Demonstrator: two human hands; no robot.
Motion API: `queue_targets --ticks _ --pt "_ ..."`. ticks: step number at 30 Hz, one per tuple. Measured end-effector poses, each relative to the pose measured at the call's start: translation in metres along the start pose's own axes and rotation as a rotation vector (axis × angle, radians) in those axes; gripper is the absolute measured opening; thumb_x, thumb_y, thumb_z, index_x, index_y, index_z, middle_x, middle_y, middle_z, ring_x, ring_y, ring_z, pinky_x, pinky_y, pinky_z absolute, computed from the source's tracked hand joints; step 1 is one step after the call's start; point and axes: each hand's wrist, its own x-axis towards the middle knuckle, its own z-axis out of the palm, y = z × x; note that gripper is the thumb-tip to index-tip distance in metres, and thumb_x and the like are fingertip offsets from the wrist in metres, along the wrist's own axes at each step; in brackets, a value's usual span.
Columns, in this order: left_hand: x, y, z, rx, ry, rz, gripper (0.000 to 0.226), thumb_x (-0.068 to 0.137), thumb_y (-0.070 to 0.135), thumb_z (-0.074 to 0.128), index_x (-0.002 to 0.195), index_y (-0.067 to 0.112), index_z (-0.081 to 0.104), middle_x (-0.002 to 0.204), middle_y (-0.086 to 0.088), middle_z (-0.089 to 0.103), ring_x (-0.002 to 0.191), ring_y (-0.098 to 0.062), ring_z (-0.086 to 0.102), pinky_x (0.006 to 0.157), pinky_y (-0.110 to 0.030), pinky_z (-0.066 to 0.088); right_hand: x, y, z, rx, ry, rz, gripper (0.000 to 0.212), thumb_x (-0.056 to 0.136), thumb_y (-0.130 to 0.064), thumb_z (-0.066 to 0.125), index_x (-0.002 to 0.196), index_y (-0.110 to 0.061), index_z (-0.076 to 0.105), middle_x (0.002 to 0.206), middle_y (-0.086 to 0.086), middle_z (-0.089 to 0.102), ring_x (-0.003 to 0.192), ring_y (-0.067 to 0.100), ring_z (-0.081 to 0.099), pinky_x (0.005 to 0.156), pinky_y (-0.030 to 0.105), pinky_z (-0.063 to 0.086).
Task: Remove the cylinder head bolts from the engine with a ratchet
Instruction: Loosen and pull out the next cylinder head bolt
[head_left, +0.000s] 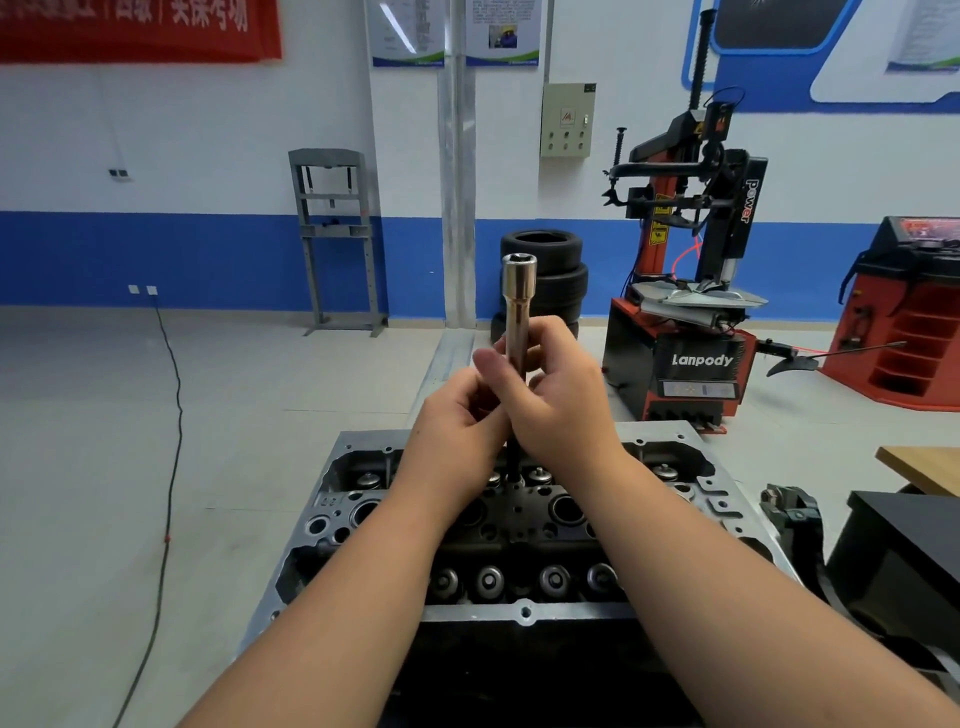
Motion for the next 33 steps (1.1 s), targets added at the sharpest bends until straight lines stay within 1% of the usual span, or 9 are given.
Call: queue_targets --ticks 6,9,13,16,23,26,28,30,33 --pt "-0.0044 0.0044 0.0064 -0.034 -0.06 -0.028 0.032 0.094 0.059 0.05 0.103 0.038 0.072 0.095 0.001 0.077 0.093 -0.024 0.074 0.086 -0.05 0.061 0.0003 0.0 0.0011 0.106 -0.054 0.064 0.027 0.099 -0.033 0.054 0.087 -0.01 0.062 0.072 -0.004 0.055 0.067 0.01 0.053 0.062 0.02 0.042" --pt "-0.0042 0.0046 0.0061 0.023 -0.051 0.007 0.024 0.101 0.05 0.05 0.099 0.038 0.071 0.089 0.0 0.076 0.085 -0.024 0.072 0.081 -0.051 0.058 0.0003 -0.0016 0.0002 0.102 -0.07 0.073 0.036 0.098 -0.038 0.049 0.097 -0.005 0.064 0.076 0.004 0.058 0.072 0.018 0.055 0.065 0.029 0.045" --pt "-0.0007 0.0007 0.0025 0.003 0.021 0.015 0.015 0.096 0.024 0.071 0.103 0.037 0.072 0.092 0.004 0.078 0.082 -0.016 0.075 0.069 -0.034 0.061 -0.0006 -0.0064 -0.0017 0.081 0.0 0.038 0.013 0.092 -0.034 0.066 0.092 -0.021 0.063 0.083 -0.004 0.065 0.079 0.017 0.064 0.071 0.039 0.055" --pt "0.0004 -0.003 0.0011 0.004 0.067 0.027 0.01 0.094 0.019 0.074 0.102 0.024 0.072 0.089 0.004 0.078 0.08 -0.014 0.075 0.067 -0.027 0.061 -0.0014 -0.0052 -0.0004 0.073 0.008 0.031 0.01 0.095 -0.026 0.066 0.09 -0.017 0.066 0.081 -0.001 0.067 0.077 0.017 0.066 0.072 0.044 0.055" --pt "-0.0021 0.0019 0.0047 -0.011 -0.042 0.026 0.025 0.102 0.046 0.05 0.106 0.039 0.074 0.096 0.003 0.078 0.095 -0.023 0.073 0.088 -0.052 0.06 0.0004 -0.0033 -0.0016 0.071 -0.064 0.084 0.035 0.099 -0.038 0.044 0.102 -0.012 0.068 0.087 -0.002 0.067 0.08 0.009 0.061 0.072 0.03 0.051" --pt "-0.0011 0.0008 0.0017 0.008 -0.01 0.072 0.016 0.101 0.035 0.064 0.103 0.048 0.074 0.093 0.009 0.078 0.084 -0.012 0.074 0.067 -0.03 0.061 -0.0013 -0.0037 -0.0016 0.079 -0.043 0.042 0.016 0.095 -0.038 0.062 0.097 -0.022 0.06 0.083 -0.007 0.064 0.077 0.009 0.062 0.071 0.028 0.053" --pt "-0.0005 -0.0016 0.0002 -0.007 0.041 0.053 0.01 0.097 0.027 0.071 0.097 0.036 0.074 0.087 0.009 0.077 0.076 -0.006 0.073 0.062 -0.02 0.057 -0.002 -0.0024 -0.0012 0.079 -0.007 0.013 0.011 0.095 -0.032 0.066 0.089 -0.029 0.057 0.08 -0.008 0.064 0.074 0.01 0.064 0.068 0.027 0.053" --pt "-0.0015 -0.0003 0.0018 -0.03 0.068 0.036 0.004 0.097 0.031 0.07 0.095 0.031 0.073 0.086 0.007 0.077 0.075 -0.008 0.073 0.064 -0.023 0.059 -0.0021 -0.0014 -0.0006 0.083 0.004 0.023 0.012 0.097 -0.03 0.061 0.087 -0.024 0.061 0.076 -0.007 0.063 0.07 0.007 0.061 0.064 0.02 0.049" --pt "-0.0038 0.0022 0.0057 -0.041 0.013 0.027 0.024 0.1 0.045 0.053 0.102 0.033 0.073 0.095 0.002 0.078 0.091 -0.019 0.073 0.08 -0.036 0.06 -0.0007 0.0 -0.0002 0.102 -0.032 0.09 0.031 0.1 -0.036 0.046 0.095 -0.015 0.068 0.08 -0.01 0.066 0.075 0.003 0.061 0.065 0.014 0.045"
